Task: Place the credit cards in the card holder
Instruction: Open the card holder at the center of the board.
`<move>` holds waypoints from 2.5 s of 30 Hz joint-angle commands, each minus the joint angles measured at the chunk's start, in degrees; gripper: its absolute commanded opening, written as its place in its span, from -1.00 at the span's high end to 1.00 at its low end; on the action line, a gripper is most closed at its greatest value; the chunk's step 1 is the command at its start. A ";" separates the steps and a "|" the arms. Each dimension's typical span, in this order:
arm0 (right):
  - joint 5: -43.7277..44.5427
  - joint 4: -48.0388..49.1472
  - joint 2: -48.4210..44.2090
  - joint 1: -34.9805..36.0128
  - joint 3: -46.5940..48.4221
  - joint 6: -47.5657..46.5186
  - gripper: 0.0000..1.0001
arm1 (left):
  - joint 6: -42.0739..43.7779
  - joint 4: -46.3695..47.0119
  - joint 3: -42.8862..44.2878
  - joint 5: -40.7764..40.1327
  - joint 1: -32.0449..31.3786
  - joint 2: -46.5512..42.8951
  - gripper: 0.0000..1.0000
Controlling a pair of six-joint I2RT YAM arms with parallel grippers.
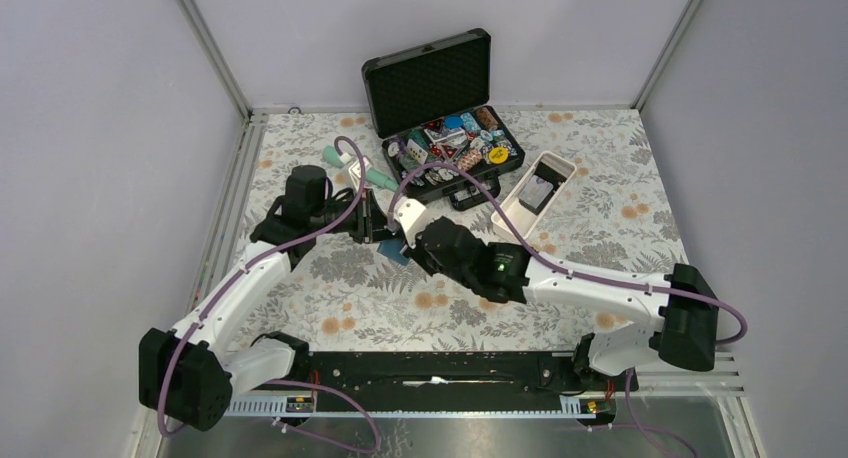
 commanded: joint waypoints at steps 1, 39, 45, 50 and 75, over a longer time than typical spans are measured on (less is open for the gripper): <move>6.23 3.19 2.93 3.12 2.85 -0.74 1.00 | -3.06 7.11 1.14 4.23 -0.45 -0.39 1.00; -4.29 9.88 -13.44 -12.83 -8.65 20.15 -0.99 | -1.36 -0.88 0.22 -19.63 4.77 -4.49 1.00; -20.51 18.45 -9.73 -18.61 -9.62 41.11 -0.97 | 0.98 -0.73 -0.96 -29.61 1.63 -11.27 1.00; -25.89 24.19 -5.73 -18.59 -7.82 45.86 -0.73 | 3.49 -2.59 -0.73 -36.29 -2.68 -13.99 1.00; -31.17 23.70 6.72 -18.35 -2.78 44.70 0.04 | 3.82 -1.10 -0.85 -32.34 -3.61 -13.68 1.00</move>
